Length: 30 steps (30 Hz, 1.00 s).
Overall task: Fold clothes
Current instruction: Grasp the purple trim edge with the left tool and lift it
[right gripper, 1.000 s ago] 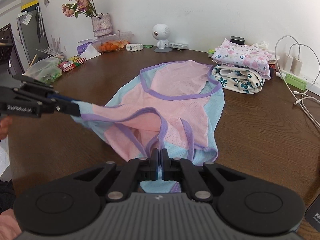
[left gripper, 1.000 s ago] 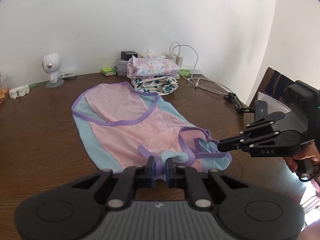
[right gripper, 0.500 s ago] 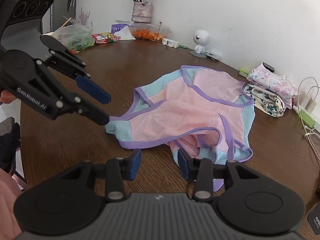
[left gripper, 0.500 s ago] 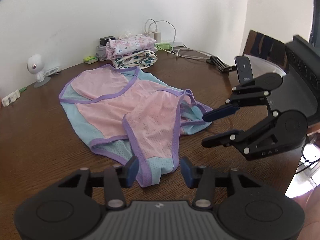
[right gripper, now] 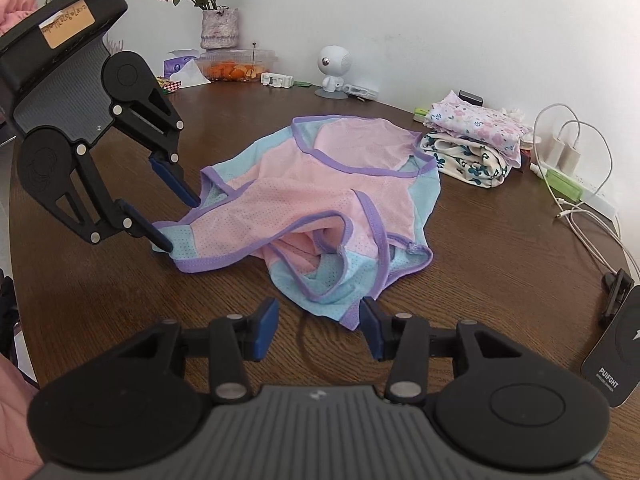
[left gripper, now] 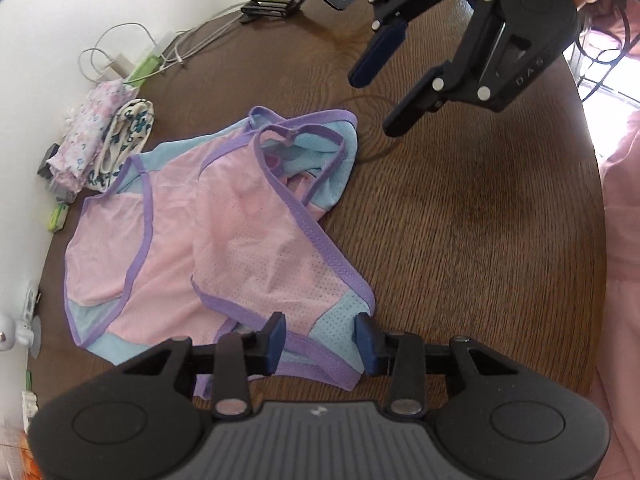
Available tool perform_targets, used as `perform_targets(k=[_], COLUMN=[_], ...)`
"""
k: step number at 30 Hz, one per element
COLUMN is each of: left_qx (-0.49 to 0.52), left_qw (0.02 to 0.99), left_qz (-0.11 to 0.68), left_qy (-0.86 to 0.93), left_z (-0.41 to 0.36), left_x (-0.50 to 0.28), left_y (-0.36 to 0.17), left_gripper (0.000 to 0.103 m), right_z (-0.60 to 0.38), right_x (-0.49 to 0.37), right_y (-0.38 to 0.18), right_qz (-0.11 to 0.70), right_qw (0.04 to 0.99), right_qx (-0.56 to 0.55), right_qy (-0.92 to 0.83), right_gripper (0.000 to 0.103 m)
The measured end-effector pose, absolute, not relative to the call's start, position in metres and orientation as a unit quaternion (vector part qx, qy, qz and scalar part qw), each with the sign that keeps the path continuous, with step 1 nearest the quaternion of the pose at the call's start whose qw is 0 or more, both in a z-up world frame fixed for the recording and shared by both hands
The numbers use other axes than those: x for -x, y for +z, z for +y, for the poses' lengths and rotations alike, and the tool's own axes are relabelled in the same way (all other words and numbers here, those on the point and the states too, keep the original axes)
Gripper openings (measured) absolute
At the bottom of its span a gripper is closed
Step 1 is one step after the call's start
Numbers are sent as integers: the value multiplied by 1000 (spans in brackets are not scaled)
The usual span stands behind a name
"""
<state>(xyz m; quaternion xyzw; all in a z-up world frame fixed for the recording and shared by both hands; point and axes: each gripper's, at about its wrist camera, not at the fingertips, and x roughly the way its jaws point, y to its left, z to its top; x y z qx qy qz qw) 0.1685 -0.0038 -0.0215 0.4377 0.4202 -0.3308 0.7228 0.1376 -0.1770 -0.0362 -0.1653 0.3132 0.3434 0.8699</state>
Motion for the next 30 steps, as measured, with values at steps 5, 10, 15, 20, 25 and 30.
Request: perform_targets(k=[5, 10, 15, 20, 25, 30], left_qx=[-460, -455, -427, -377, -354, -347], left_qw=[688, 667, 678, 715, 727, 729], left_qz=[439, 451, 452, 452, 454, 453], left_qy=[-350, -381, -393, -377, -375, -378], left_z=[-7, -7, 0, 10, 15, 14], left_x=[-185, -192, -191, -187, -189, -190], left_y=[-29, -29, -28, -27, -25, -24], left_gripper=[30, 18, 3, 0, 0, 0], right_z=[-181, -179, -161, -133, -111, -104], right_x=[-148, -161, -189, -220, -229, -240], right_y=[-32, -24, -19, -32, -46, -48], right_qz=[311, 284, 253, 257, 255, 275], right_qw=[861, 829, 756, 655, 589, 568], right_qx=[189, 271, 407, 501, 535, 514], right_qy=[354, 399, 446, 505, 549, 580], right_gripper=[45, 47, 51, 46, 45, 24])
